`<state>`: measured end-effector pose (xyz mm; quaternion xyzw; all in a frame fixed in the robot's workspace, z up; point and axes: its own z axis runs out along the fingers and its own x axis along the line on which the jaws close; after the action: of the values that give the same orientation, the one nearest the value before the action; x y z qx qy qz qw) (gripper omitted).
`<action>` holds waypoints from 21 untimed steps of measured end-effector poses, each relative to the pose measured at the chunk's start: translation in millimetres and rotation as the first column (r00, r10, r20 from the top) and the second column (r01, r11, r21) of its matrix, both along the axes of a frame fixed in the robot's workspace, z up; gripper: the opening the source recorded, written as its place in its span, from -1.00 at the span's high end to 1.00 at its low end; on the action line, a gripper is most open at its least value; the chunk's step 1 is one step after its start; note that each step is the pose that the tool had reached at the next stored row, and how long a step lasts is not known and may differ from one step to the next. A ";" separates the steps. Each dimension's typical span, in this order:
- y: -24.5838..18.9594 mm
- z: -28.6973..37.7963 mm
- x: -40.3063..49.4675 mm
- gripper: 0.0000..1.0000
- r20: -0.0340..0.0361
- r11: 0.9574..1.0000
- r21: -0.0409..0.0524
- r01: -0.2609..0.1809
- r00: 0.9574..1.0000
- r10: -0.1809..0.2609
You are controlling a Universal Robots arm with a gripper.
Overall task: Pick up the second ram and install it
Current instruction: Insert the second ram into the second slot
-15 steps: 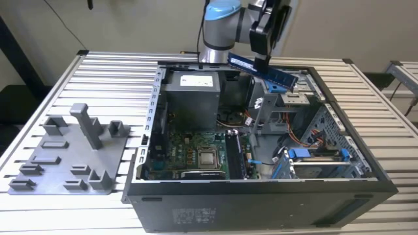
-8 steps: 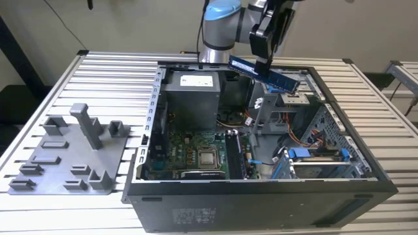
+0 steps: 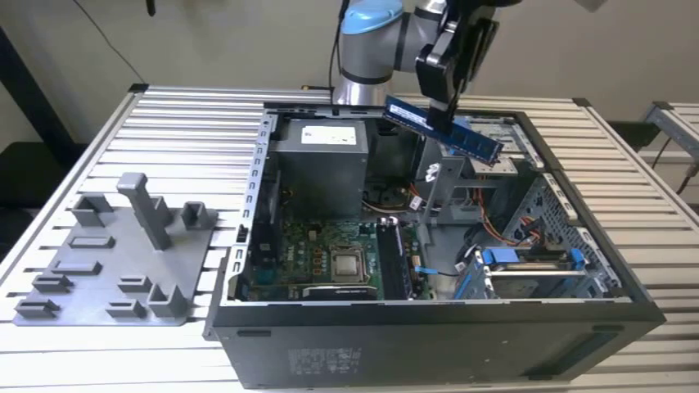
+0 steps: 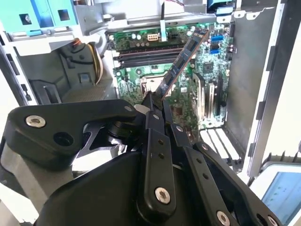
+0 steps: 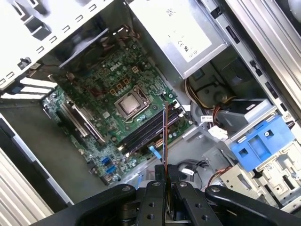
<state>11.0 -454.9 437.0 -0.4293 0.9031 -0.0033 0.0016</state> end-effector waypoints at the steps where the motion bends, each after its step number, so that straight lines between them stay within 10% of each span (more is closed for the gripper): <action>1: -0.2 -0.1 0.0 0.73 0.000 1.000 0.000 0.009 1.000 -0.009; 12: -0.9 -0.4 0.0 0.73 0.000 0.993 0.000 0.122 0.993 -0.122; 21: -1.0 -0.8 0.0 0.73 0.000 0.977 0.000 0.215 0.977 -0.215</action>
<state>10.9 -455.9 436.2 -0.3291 0.9443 -0.0035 0.0012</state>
